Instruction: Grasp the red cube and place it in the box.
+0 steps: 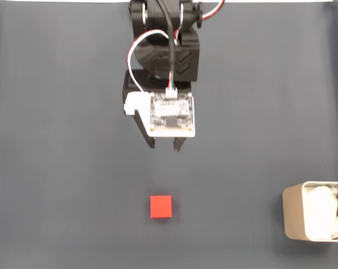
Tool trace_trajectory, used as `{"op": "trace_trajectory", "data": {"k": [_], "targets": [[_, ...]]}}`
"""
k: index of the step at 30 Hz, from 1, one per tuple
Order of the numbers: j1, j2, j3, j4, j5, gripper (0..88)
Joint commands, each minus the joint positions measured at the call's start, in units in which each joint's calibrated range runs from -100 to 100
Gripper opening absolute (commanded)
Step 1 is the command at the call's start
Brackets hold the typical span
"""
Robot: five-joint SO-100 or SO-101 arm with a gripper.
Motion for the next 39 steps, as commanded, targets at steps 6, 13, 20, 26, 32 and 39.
{"op": "trace_trajectory", "data": {"k": [6, 13, 20, 26, 32, 39], "targets": [[1.68, 6.68, -7.37, -4.08, 0.29, 18.7], [1.61, 16.47, -13.30, -7.11, 0.34, 24.9], [2.03, 22.11, -17.14, -8.34, 0.44, 29.5], [2.32, 24.71, -17.14, -10.72, 0.88, 32.4], [2.32, 26.87, -17.14, -12.60, 1.47, 34.5], [2.46, 29.47, -17.14, -14.65, 1.71, 36.5]]}}
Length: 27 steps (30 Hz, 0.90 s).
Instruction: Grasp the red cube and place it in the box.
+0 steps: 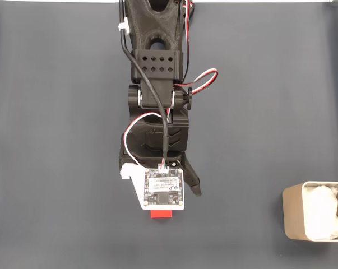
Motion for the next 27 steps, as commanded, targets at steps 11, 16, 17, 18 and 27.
{"op": "trace_trajectory", "data": {"k": [11, 16, 17, 18, 27], "targets": [[0.89, 3.93, -3.30, -3.66, 0.24, 37.4], [0.89, 4.97, -2.30, -5.46, 0.24, 37.6], [0.89, 5.06, -1.84, -6.04, 0.24, 37.6], [0.82, 5.23, -1.66, -6.37, 0.20, 37.7], [0.53, 7.23, -1.39, -9.15, 0.20, 38.1]]}}
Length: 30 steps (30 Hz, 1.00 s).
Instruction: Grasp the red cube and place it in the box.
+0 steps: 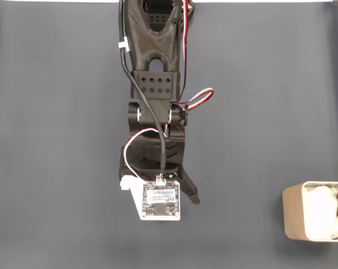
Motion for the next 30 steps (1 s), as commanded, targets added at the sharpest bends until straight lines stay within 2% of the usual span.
{"op": "trace_trajectory", "data": {"k": [1, 30], "targets": [[0.09, 0.10, -1.30, -2.00, 0.15, 38.1], [-1.68, 4.78, -0.47, -5.53, -0.68, 38.0]]}}
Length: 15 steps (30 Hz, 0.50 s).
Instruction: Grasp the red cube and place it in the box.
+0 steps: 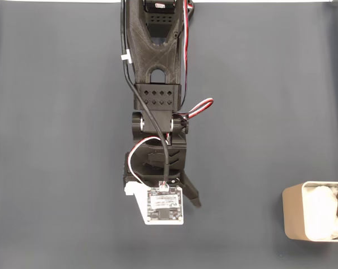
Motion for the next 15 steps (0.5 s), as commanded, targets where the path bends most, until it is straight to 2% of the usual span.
{"op": "trace_trajectory", "data": {"k": [1, 15], "targets": [[-0.87, -0.51, -0.47, -0.99, -0.73, 38.0], [-1.08, -0.34, -0.11, -0.99, -0.68, 37.7]]}}
